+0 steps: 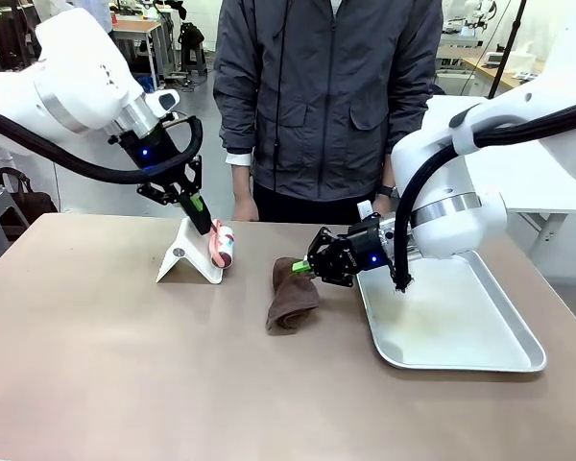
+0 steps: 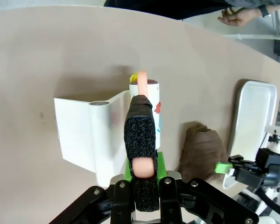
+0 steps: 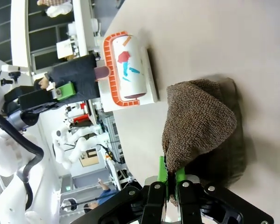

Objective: Clean the surface of the table.
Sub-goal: Return the Lint Roller and towel to their original positions.

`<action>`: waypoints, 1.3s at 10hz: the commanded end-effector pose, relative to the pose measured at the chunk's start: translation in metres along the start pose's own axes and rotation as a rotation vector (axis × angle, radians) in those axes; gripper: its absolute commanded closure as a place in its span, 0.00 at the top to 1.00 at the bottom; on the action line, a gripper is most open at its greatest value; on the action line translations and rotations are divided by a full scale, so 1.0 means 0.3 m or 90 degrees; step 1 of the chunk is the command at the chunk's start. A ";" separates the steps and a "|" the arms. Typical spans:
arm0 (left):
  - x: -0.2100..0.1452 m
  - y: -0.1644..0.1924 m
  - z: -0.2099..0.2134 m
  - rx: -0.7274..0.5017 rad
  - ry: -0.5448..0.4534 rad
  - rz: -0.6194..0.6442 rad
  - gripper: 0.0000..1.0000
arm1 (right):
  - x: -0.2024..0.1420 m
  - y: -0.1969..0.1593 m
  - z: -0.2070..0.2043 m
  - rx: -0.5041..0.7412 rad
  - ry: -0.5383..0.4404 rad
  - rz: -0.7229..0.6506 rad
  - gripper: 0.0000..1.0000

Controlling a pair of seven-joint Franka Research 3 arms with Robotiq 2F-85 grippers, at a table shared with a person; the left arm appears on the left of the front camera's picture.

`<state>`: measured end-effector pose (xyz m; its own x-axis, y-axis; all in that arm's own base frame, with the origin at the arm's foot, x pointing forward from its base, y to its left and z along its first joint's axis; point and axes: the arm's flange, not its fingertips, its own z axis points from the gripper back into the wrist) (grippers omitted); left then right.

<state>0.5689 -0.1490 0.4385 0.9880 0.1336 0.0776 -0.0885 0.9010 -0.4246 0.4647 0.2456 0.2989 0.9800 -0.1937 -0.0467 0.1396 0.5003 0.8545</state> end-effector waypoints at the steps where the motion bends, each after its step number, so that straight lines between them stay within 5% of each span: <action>1: -0.028 0.039 0.009 -0.022 -0.016 -0.037 0.20 | 0.028 0.021 -0.012 -0.001 0.013 -0.020 0.07; 13: -0.045 0.011 0.001 0.000 -0.011 0.041 0.20 | 0.035 0.001 -0.041 0.010 0.043 -0.032 0.07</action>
<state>0.5591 -0.1445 0.4338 0.9836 0.1685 0.0639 -0.1243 0.8910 -0.4367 0.4680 0.2517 0.2888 0.9795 -0.1749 -0.0999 0.1728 0.4750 0.8629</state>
